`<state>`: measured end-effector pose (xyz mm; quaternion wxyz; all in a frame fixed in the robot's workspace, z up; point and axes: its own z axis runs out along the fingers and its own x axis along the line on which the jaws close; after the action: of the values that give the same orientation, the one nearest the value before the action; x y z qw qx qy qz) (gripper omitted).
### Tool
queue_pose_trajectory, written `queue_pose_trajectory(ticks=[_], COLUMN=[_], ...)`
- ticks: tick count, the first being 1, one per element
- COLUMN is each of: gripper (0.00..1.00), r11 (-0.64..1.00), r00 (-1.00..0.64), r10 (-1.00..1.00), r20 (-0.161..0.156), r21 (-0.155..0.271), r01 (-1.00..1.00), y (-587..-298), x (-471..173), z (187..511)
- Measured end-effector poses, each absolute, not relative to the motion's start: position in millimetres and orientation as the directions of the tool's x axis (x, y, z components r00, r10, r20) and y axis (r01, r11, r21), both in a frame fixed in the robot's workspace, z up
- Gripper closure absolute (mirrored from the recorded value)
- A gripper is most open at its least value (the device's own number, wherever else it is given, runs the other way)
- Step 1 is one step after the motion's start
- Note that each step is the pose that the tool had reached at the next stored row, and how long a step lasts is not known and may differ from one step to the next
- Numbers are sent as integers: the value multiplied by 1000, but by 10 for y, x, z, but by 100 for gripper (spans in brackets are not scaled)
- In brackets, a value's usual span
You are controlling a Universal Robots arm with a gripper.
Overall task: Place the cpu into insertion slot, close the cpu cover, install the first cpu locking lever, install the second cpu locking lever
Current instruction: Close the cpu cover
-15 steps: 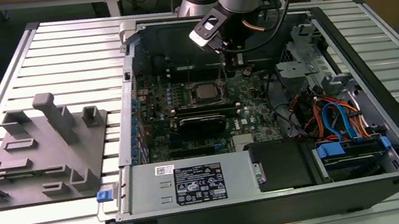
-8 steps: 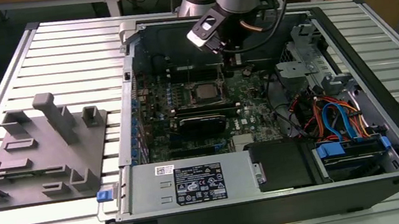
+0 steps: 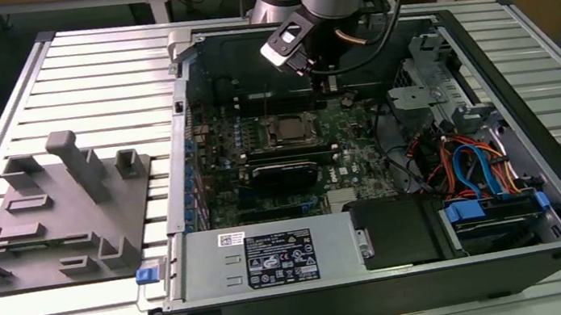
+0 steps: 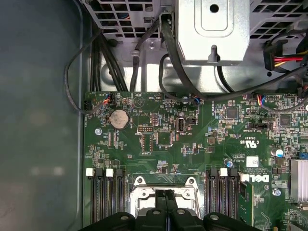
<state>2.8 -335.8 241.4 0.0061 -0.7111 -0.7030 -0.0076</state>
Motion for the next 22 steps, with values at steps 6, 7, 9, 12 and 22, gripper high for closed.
queue_pose_trajectory(ticks=[6, 7, 9, 12, 22], gripper=[90, 90, 90, 90, 90], r11=[-12, -12, -12, -12, -3], r00=[12, 12, 12, 12, 3], r10=[1000, 1000, 1000, 1000, 1000], r20=[19, 19, 19, 19, 19], r21=[2, 2, 2, 2, -2], r01=[1000, 1000, 1000, 1000, 1000], y=[-3358, -3358, -3358, -3358, -3358], x=[10, -7, -60, -148, -357], z=[2413, 2411, 2406, 2397, 2321])
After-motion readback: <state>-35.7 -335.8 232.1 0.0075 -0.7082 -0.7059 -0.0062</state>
